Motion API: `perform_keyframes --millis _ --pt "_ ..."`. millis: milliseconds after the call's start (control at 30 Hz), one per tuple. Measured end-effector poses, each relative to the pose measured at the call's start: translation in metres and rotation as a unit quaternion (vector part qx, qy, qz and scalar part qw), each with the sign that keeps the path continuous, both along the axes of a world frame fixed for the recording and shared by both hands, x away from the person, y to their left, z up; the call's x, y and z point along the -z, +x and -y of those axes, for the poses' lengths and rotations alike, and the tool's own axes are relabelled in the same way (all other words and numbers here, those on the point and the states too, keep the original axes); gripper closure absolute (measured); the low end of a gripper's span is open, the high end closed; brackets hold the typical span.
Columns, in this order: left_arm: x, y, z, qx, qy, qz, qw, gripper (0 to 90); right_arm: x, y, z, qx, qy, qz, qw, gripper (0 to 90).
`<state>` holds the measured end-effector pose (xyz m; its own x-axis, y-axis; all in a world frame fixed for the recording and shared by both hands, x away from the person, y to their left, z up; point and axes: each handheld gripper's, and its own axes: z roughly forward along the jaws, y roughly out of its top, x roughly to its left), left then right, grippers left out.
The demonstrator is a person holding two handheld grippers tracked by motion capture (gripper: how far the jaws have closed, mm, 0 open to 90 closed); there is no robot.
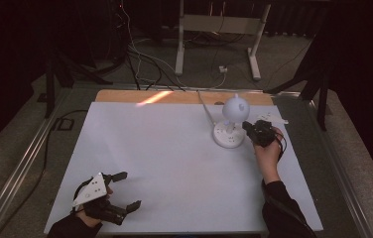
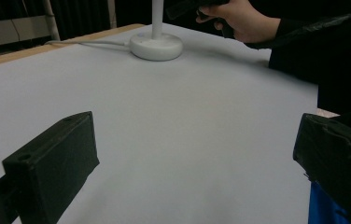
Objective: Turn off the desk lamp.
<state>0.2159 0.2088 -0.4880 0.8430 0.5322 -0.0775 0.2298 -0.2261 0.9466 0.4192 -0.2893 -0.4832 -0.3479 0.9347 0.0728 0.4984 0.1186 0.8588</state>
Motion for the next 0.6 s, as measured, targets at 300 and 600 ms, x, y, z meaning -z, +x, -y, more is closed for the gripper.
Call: perform_keyframes --millis 300,600 --pt "-0.0008 0.0040 -0.0008 0.000 -0.011 -0.002 0.9999 0.5 -0.0014 -0.0012 0.0034 -0.022 0.003 -0.006 0.9997 72.2" --pt "-0.0002 0.0045 -0.0012 0.000 -0.010 -0.003 0.9999 0.5 -0.0006 -0.0006 0.0099 -0.022 0.004 -0.027 0.9994 31.9"
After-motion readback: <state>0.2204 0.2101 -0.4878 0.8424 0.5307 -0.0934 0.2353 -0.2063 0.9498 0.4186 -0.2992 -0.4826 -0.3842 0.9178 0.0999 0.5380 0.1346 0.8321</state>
